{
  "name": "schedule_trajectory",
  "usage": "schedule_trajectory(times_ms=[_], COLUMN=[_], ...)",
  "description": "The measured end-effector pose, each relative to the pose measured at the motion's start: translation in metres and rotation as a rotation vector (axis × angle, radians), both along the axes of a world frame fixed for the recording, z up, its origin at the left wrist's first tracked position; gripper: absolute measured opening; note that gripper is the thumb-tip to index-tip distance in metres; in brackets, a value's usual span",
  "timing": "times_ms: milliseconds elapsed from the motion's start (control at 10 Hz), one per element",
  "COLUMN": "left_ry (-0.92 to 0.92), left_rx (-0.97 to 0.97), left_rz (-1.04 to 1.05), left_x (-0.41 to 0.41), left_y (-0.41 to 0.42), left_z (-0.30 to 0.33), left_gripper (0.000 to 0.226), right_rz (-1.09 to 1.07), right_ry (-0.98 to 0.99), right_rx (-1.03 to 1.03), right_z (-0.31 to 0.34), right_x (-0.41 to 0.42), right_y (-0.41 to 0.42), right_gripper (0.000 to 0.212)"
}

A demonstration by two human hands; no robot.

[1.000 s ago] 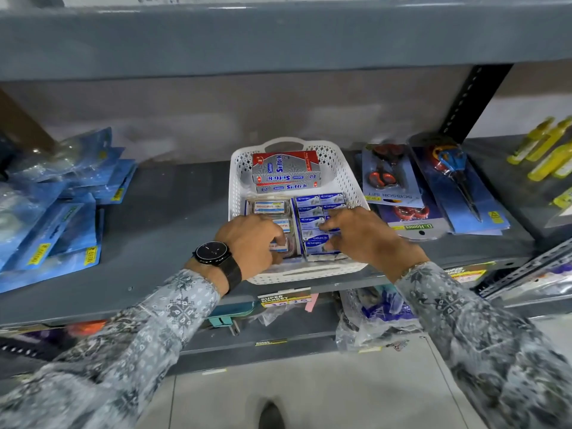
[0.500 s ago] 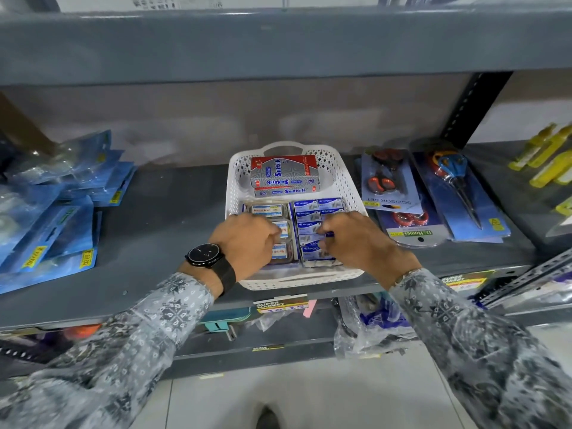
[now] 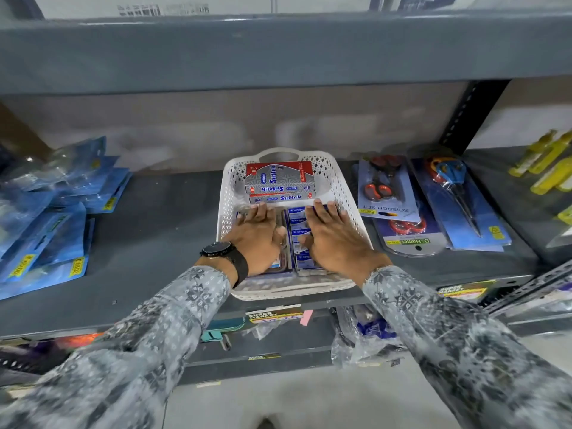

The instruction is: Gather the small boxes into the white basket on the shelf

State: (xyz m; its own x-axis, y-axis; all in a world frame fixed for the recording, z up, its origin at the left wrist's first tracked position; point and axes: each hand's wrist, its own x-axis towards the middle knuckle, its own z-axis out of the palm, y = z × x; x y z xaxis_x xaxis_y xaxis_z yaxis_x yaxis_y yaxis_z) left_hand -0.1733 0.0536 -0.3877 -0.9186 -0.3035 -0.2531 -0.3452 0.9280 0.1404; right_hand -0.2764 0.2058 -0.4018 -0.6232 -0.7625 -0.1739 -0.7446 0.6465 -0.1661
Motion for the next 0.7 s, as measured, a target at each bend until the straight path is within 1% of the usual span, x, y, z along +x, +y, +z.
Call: schedule_trajectory(times_ms=[100,200,400,500,600,700], left_ry=[-0.038,-0.009,-0.02,-0.047,-0.083,0.006], left_rx=[0.01,-0.011,-0.058,-0.043,0.04,0.126], left_rz=[0.042,0.081,0.105,0.131,0.135,0.091], left_x=[-0.007,-0.009,-0.008,-0.013,-0.004,0.013], left_y=[0.0,0.002,0.005,0.006,0.008,0.012], left_z=[-0.01,-0.029,-0.035,-0.027,0.006,0.033], left_gripper=[0.066,0.071,0.072,0.075,0.078,0.073], right_rz=[-0.003,-0.002,-0.011,-0.04,-0.049,-0.002], right_ry=[-0.001,-0.023,-0.068,-0.105,-0.153,-0.096], right_rx=[0.023,0.061,0.115,0.136,0.106,0.008], right_z=[-0.004,-0.013,-0.013,-0.004,0.021,0.044], right_x=[-0.004,-0.007,-0.008,-0.009,0.009,0.027], right_y=[-0.002,-0.004,-0.007,-0.009,-0.002,0.01], right_gripper=[0.071,0.071,0.071,0.071,0.072,0.07])
